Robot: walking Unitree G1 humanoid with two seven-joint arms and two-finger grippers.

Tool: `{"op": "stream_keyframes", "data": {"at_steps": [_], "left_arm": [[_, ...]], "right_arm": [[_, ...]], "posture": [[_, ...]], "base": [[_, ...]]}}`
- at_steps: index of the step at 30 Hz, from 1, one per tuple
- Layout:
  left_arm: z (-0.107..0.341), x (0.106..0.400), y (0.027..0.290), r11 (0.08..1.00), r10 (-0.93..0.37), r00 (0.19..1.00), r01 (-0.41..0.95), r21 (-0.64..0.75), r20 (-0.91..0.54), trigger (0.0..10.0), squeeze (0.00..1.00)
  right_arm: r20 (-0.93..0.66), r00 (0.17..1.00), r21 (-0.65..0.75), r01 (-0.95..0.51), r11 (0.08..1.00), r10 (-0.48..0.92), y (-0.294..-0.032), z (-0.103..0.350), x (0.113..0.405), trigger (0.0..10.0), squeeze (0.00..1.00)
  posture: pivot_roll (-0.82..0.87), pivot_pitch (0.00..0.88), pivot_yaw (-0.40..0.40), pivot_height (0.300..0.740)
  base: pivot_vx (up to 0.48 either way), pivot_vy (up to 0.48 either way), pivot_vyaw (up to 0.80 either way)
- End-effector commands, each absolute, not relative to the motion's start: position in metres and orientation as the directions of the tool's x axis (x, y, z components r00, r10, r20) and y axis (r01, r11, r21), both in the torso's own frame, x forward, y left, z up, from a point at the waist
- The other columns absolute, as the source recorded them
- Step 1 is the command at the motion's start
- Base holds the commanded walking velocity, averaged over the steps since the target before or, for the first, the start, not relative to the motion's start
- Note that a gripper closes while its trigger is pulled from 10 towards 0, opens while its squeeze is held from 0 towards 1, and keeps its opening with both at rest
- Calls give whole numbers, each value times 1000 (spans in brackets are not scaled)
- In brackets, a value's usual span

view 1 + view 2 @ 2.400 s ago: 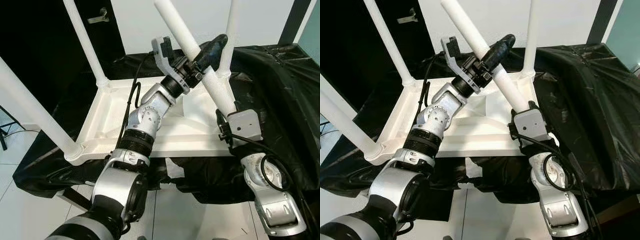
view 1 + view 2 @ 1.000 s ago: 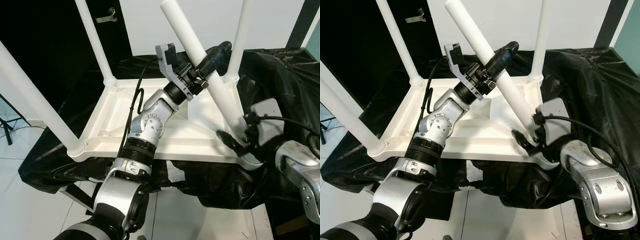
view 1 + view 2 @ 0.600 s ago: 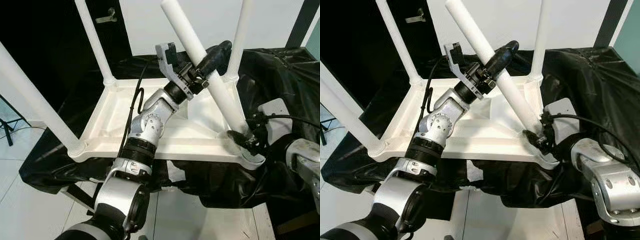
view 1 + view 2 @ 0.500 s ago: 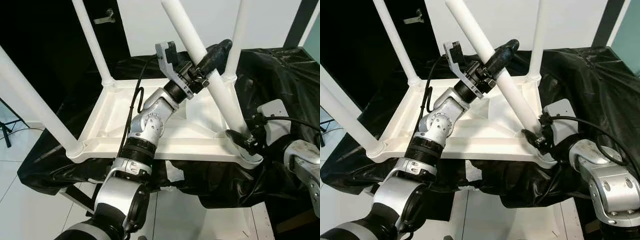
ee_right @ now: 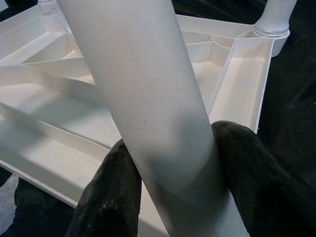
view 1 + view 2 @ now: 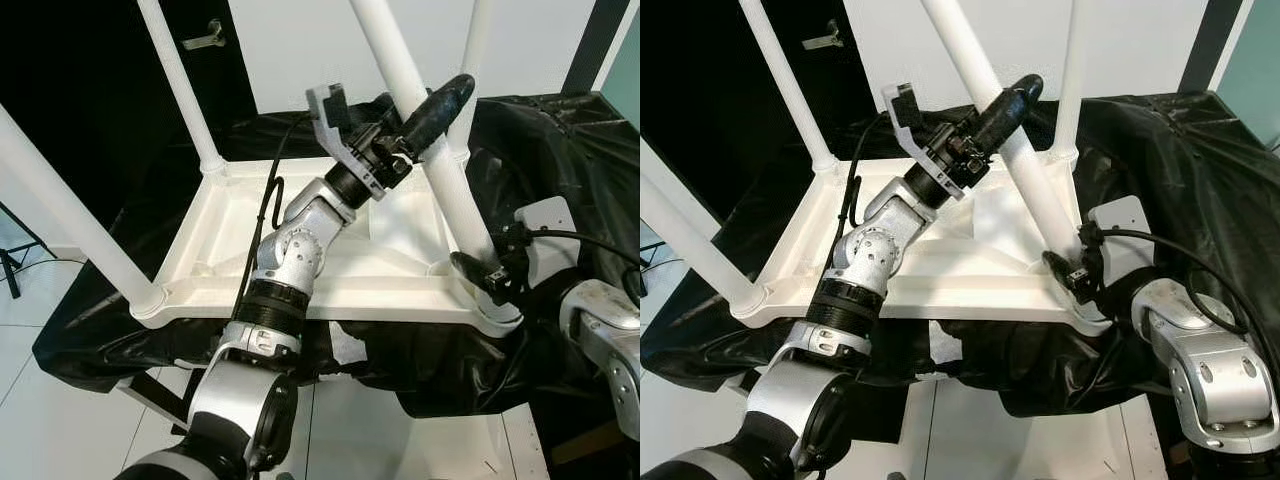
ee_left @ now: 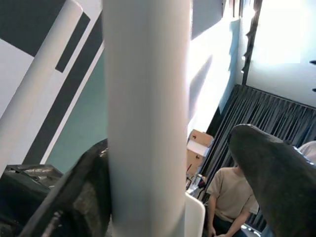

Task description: Building children table

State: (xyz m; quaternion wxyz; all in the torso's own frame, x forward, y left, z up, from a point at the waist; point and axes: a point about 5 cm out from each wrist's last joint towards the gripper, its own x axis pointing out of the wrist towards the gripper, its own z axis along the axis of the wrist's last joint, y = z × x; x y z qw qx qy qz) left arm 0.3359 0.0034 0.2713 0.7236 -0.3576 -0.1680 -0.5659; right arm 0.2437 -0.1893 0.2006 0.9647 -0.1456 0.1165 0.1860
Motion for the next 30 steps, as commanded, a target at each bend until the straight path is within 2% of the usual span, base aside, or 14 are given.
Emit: {"op": "stream_keyframes", "data": {"at_steps": [1,2,4,5,7,8,9,10,11,15,18,21,28,30], "left_arm": [[275,316,9,-125,-679,67,971,-205,731,10000,0],[257,306,20,-218,-725,-26,956,-194,688,10000,0],[257,306,20,-218,-725,-26,956,-194,688,10000,0],[241,299,28,-283,-759,-88,937,-205,645,10000,0],[241,299,28,-283,-759,-88,937,-205,645,10000,0],[220,293,35,-322,-808,-136,917,-236,574,10000,0],[196,288,42,-335,-864,-174,899,-282,473,10000,0],[196,288,42,-335,-864,-174,899,-282,473,10000,0],[177,283,48,-343,-898,-211,885,-315,387,10000,0],[149,275,55,-345,-932,-269,866,-363,242,10000,0],[149,275,55,-345,-932,-269,866,-363,242,10000,0],[128,267,54,-358,-933,-335,849,-388,129,10000,0],[120,263,51,-362,-929,-360,844,-396,81,10000,0],[110,253,46,-372,-912,-410,830,-416,-3,10000,0]], "right_arm": [[-295,909,-204,-360,910,293,-188,190,246,0,0],[-229,936,-212,-315,925,266,-184,191,248,0,0],[-229,936,-212,-315,925,266,-184,191,248,0,0],[-178,953,-214,-281,936,245,-181,192,249,0,0],[-178,953,-214,-281,936,245,-181,192,249,0,0],[-130,966,-201,-245,949,222,-179,193,250,157,0],[-83,976,-180,-216,960,204,-176,196,250,10000,0],[-83,976,-180,-216,960,204,-176,196,250,10000,0],[-42,981,-156,-194,968,190,-174,201,251,10000,0],[16,983,-130,-180,975,184,-171,209,250,10000,0],[16,983,-130,-180,975,184,-171,209,250,10000,0],[62,980,-154,-177,972,189,-169,218,249,10000,0],[89,978,-173,-173,970,191,-169,223,249,10000,0],[138,972,-193,-163,968,191,-167,226,245,10000,0]], "posture": [[-262,0,107,740],[-255,1,108,740],[-255,1,108,740],[-255,1,108,740],[-255,1,108,740],[-252,4,107,740],[-249,6,107,740],[-249,6,107,740],[-249,9,106,740],[-251,10,106,740],[-251,10,106,740],[-260,10,98,740],[-264,10,95,740],[-267,12,91,740]], "base": [[0,0,0],[0,0,0],[0,0,0],[0,0,0],[0,0,0],[0,0,0],[0,0,0],[0,0,0],[0,0,0],[0,0,0],[0,0,0],[0,0,0],[0,0,0],[0,0,0]]}}
